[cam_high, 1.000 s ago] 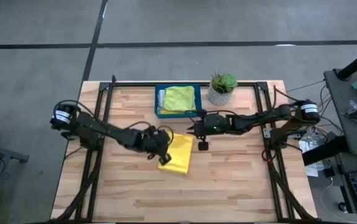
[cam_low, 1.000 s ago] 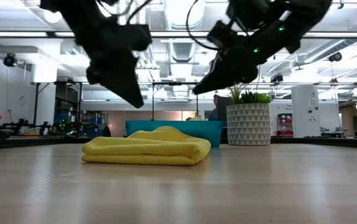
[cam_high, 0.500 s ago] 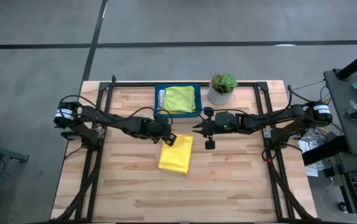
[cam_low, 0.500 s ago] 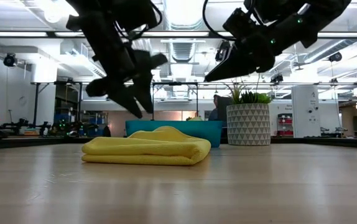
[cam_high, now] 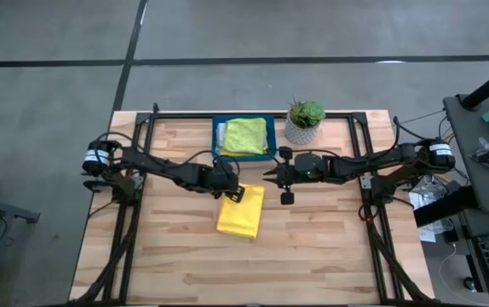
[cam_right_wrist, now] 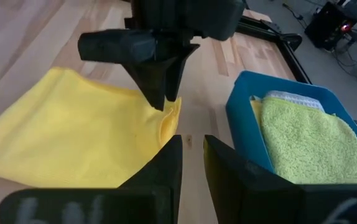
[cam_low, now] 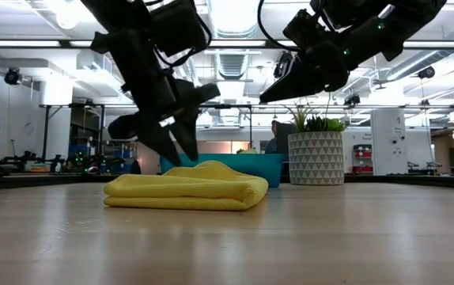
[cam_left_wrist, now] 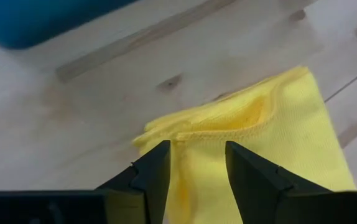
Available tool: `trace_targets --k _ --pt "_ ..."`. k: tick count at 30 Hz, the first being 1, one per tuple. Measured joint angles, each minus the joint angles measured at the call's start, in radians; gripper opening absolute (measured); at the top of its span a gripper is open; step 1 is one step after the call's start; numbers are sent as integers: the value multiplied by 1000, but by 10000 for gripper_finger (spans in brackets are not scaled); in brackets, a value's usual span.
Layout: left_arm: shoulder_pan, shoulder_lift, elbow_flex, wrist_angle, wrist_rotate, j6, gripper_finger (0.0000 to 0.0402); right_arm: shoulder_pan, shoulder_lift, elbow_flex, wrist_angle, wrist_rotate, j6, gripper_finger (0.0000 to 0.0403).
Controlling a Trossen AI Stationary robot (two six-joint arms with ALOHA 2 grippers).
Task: Fold microfiber towels
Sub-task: Fold the yellow microfiber cloth
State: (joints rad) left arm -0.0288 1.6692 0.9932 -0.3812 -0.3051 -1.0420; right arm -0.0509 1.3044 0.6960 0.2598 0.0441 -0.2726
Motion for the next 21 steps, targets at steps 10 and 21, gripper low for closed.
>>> trace_targets --k 10,21 --pt "-9 0 -8 -7 47 -26 138 0 4 0 1 0 -7 58" --pt "-13 0 -12 15 87 -12 138 0 6 0 0 0 -11 59"
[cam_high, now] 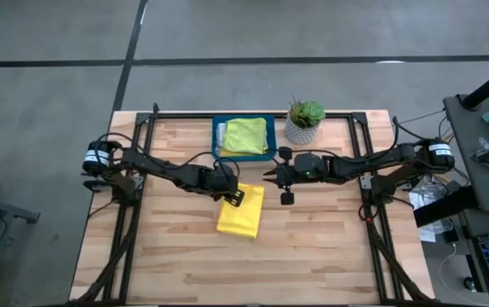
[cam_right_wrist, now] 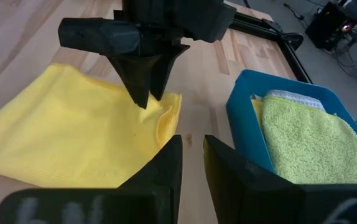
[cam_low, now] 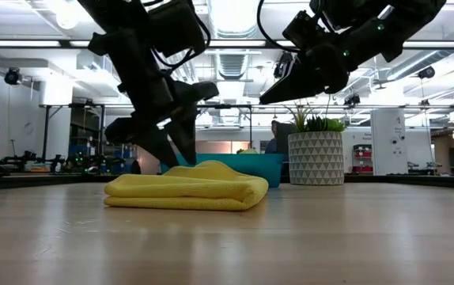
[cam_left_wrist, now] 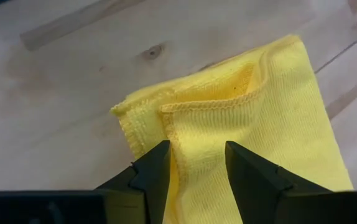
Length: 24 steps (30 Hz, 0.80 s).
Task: Fold microfiber towels
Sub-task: Fold the yellow microfiber cloth
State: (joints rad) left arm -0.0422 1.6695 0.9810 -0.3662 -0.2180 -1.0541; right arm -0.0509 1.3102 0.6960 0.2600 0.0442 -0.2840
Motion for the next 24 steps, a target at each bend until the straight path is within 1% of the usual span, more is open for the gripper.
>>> trace_targets --k 7,11,17,19,24 --pt "-21 0 2 42 1 93 132 0 0 0 0 0 0 58" --pt "-28 0 2 44 1 96 97 0 0 0 0 0 -2 59" --pt "-29 0 0 43 1 101 16 0 0 0 0 0 -4 59" --pt "-29 0 0 43 -2 102 5 0 0 0 0 0 -4 58" --pt "-29 -13 1 41 -62 151 2 0 0 0 0 0 -4 58"
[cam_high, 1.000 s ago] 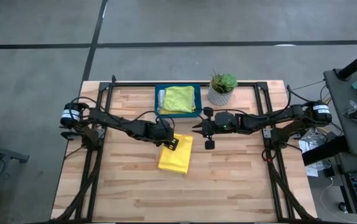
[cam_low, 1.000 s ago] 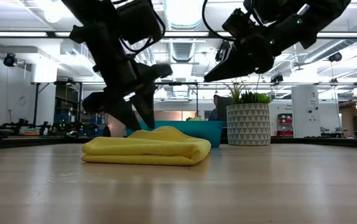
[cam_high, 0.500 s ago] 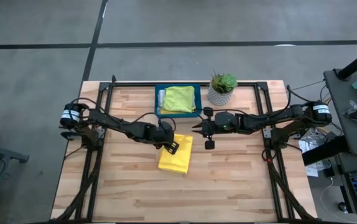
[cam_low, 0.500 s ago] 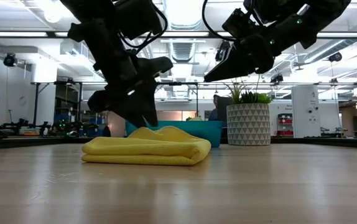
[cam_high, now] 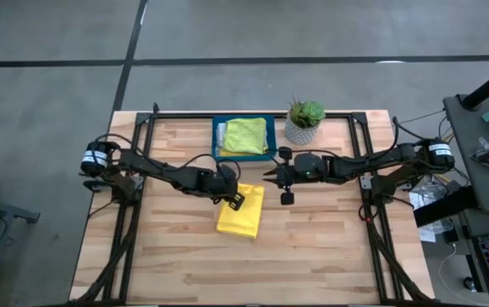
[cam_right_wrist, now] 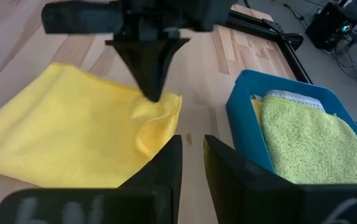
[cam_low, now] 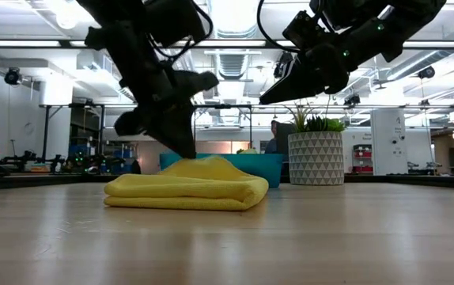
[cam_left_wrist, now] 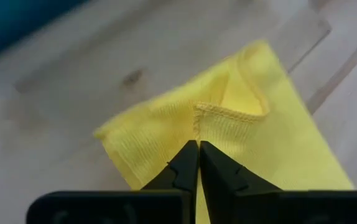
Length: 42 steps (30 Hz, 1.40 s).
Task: Fold microfiber towels
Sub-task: Fold the yellow microfiber cloth
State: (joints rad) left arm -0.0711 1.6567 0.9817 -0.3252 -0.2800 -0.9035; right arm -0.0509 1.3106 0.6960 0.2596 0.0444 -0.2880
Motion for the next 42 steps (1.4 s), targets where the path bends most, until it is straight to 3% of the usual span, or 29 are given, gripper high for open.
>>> trace_targets --k 9,19,30,34,42 --pt "-1 -43 -4 -51 -169 51 1 0 0 0 -23 0 0 59" --pt "-7 -36 -49 -60 -160 -80 1 0 2 0 -24 0 0 57" --pt "-7 -36 -50 -52 -115 -111 3 0 2 0 -32 -10 10 57" --pt "-7 -44 -50 -59 -72 -84 28 0 2 -1 -38 -55 44 57" --pt "0 -75 -49 -60 -70 33 117 2 12 -1 -43 -56 173 62"
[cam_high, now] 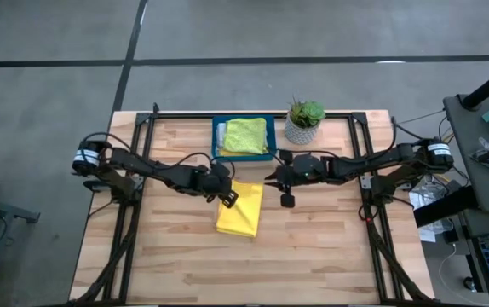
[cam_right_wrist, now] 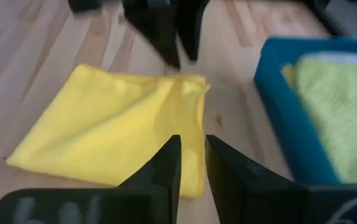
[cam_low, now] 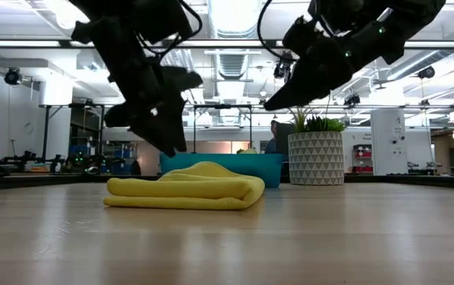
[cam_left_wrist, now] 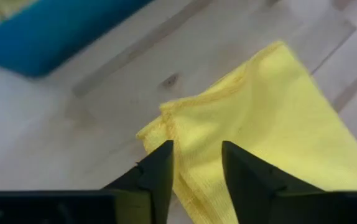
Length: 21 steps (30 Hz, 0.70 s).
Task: Fold microfiber towels
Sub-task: Fold the yellow microfiber cloth
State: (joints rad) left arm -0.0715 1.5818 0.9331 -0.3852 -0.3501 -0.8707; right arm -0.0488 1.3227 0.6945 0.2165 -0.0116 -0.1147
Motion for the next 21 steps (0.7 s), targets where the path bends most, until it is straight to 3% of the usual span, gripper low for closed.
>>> trace_targets --k 3,8,17,21 --pt "0 -38 1 -2 8 70 138 6 32 -2 5 -1 60 71" --pt "-47 -98 1 30 151 253 141 18 127 -2 81 1 105 78" --pt "-216 0 -4 103 132 280 79 47 343 25 384 0 126 25" --pt "-238 50 -5 92 111 224 48 46 434 86 410 14 133 10"
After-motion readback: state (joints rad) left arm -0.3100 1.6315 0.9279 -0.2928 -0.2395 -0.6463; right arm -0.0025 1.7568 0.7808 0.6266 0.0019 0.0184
